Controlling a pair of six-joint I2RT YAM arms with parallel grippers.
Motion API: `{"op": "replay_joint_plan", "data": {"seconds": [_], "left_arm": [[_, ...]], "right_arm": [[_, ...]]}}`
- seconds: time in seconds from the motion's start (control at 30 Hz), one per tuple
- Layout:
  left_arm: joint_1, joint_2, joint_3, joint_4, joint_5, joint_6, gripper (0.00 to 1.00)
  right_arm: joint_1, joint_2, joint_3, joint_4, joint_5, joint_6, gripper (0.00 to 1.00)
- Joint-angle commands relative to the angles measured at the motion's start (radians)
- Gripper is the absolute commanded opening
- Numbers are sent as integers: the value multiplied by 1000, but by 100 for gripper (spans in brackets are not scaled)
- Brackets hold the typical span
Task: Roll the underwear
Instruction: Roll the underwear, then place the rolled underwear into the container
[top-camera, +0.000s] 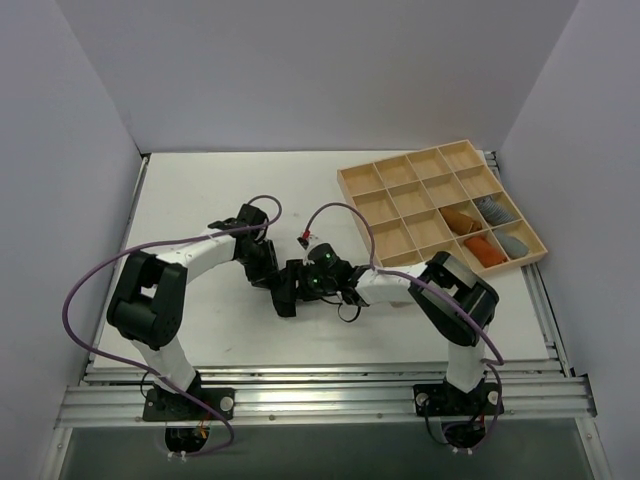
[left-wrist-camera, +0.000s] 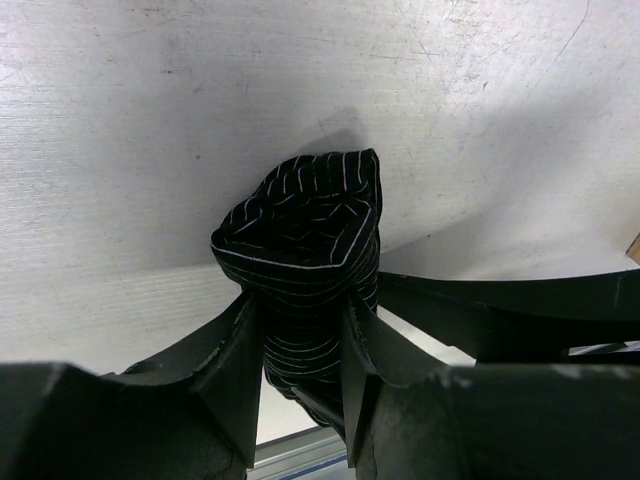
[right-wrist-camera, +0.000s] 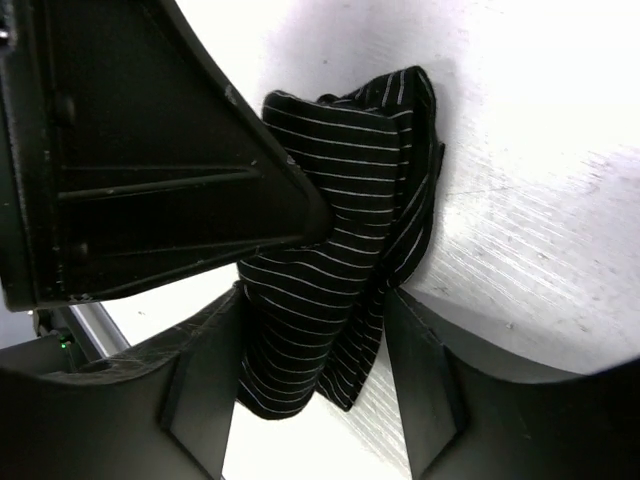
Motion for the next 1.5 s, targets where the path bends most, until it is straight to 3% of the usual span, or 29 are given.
{"op": "replay_joint_plan", "data": {"seconds": [0.0, 0.17, 0.37, 0.57, 0.7, 0.93, 1.47], "left_arm": [[-28, 70, -49, -22, -126, 6, 26], [-28, 70, -45, -29, -134, -5, 26], [-26, 69, -26, -42, -117, -29, 27], [-15, 5, 17, -92, -62, -64, 43], [50, -69, 96, -161, -45, -68, 57], [158, -101, 239, -301, 18, 17, 60], [199, -54, 199, -286, 81, 74, 59]], "right_arm": [[-11, 54, -61, -104, 47, -9, 49], [-14, 31, -90, -104, 42, -9, 20], [-15, -1, -153, -83, 27, -12, 0], [-15, -50, -192, -94, 24, -40, 0], [-18, -98, -163, -163, 36, -99, 0], [-29, -186, -141, -226, 33, -136, 0], [-64, -413, -107, -334, 55, -140, 0]]}}
